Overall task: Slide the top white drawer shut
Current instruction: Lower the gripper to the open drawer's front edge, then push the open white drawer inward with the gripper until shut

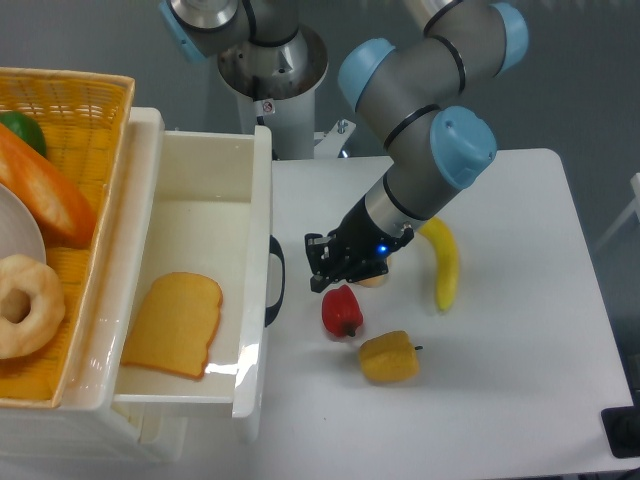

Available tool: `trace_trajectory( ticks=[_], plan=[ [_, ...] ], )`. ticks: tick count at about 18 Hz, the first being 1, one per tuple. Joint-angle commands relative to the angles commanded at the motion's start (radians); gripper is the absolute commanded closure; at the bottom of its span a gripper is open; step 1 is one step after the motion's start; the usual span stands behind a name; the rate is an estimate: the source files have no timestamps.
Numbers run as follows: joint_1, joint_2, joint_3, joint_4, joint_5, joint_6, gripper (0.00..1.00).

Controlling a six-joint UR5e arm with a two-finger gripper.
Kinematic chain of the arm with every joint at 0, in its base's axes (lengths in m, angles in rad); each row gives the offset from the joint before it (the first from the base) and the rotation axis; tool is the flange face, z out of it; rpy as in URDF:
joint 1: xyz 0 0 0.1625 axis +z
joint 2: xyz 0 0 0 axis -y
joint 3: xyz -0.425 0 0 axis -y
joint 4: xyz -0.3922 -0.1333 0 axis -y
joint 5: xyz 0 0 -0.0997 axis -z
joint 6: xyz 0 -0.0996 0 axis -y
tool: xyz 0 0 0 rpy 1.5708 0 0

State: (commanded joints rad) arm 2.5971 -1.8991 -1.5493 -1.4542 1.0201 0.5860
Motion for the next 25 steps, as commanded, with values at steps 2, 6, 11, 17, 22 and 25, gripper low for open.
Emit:
trace_trajectory(
  ticks=[2,6,11,17,22,25],
  plan=[
    [-0.005,0.003,-0.003,-0.005,-0.009,0.0,1.0],
    [-0.005,0.029,-0.005,-0.041,-0.028,0.011,1.0],
    [-0.02,0.043,-0.012,-0.061,-0.028,0.021,1.0],
    [-0.04,0.046,-0.012,-0.061,-0.049,0.02,1.0],
    [-0.074,0.046,-0.011,-0.061,-0.055,0.011,1.0],
    [-0.103,0.045,-0.005,-0.052,-0.055,0.017,1.0]
  ],
)
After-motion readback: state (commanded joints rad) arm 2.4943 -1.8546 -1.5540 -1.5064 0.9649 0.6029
